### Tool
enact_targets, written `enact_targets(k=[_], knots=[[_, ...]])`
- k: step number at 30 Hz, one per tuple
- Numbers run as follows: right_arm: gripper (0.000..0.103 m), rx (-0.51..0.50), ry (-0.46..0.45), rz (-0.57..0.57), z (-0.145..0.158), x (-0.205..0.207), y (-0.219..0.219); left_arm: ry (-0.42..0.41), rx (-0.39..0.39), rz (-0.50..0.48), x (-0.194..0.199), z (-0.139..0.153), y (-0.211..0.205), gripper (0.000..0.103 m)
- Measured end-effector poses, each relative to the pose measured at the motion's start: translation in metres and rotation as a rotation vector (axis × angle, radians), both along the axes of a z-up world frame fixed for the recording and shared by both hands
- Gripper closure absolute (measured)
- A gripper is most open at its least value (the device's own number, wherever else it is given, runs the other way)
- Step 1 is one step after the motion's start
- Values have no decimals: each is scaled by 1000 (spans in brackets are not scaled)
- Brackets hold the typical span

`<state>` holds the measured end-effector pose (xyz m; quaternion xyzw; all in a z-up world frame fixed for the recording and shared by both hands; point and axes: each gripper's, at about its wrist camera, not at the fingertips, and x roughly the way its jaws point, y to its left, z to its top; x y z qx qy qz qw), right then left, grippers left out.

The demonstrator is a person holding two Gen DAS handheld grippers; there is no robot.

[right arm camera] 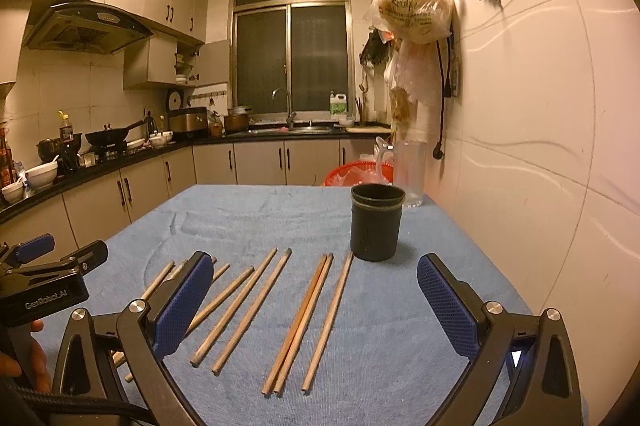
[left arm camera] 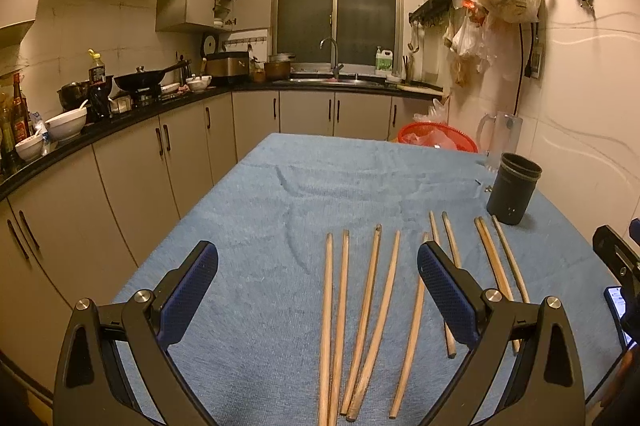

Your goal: Organize utensils

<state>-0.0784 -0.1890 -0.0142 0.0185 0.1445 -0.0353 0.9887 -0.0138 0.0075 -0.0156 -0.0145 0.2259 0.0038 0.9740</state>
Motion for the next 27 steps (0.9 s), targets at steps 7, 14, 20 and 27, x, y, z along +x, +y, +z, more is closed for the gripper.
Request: enact_targets(k=[7, 14, 20, 27], knots=[[0, 38, 205, 34, -12, 39, -4, 108, 10, -21, 21, -12, 1, 3], [0, 89, 369, 47, -23, 73, -14, 236, 37, -60, 51, -21, 1, 3], [0, 166, 497, 65, -25, 106, -33, 308, 2, -60, 71, -25, 13, 3], [0, 159, 561, 43, -23, 133, -51, 387, -26, -41, 98, -26, 25, 3]])
